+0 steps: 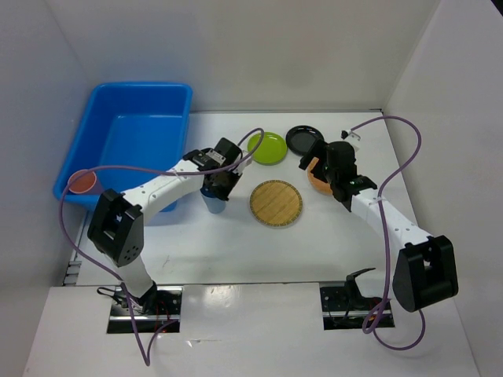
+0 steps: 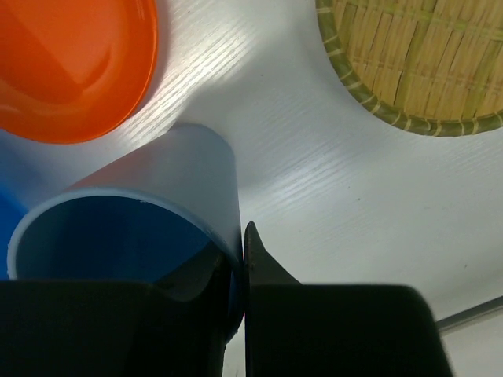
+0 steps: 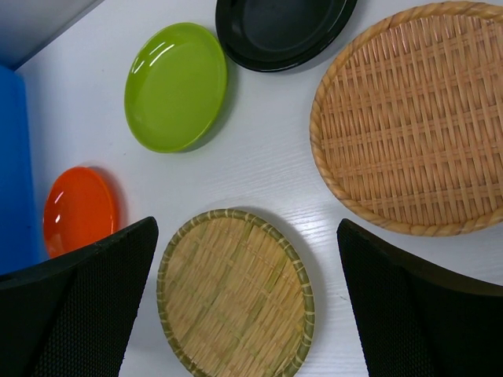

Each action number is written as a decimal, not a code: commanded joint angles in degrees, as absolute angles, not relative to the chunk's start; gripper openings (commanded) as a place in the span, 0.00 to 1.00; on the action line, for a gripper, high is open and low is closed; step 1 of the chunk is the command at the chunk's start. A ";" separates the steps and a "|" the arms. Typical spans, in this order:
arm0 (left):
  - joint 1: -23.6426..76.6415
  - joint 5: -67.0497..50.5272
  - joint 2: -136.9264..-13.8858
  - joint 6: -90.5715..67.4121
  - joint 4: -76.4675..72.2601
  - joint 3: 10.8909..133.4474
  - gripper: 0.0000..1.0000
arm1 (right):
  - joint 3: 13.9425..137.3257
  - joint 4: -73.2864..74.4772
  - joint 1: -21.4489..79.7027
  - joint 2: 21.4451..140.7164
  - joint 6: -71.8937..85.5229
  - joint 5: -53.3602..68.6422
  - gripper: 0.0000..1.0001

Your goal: Place the mixed dishes into the plastic bin

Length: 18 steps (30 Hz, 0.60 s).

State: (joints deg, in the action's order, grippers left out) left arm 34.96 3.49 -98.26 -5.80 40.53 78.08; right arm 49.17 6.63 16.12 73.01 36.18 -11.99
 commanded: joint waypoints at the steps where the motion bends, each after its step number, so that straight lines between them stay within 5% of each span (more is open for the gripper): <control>1: 35.07 5.89 -94.41 -7.82 43.84 84.17 0.00 | 49.84 5.89 15.73 73.39 36.47 -13.62 0.99; 11: 28.14 13.09 -84.46 -10.02 45.79 96.32 0.00 | 47.55 3.96 15.73 73.92 36.13 -8.63 0.99; 18: 9.27 15.47 -84.46 -8.88 46.41 102.21 0.00 | 46.32 1.58 15.73 72.87 34.80 -4.14 0.99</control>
State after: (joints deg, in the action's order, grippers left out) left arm 16.53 13.30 -84.27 -9.19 45.23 99.70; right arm 47.24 5.17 16.10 73.76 35.92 -6.26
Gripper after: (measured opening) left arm 0.110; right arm 0.993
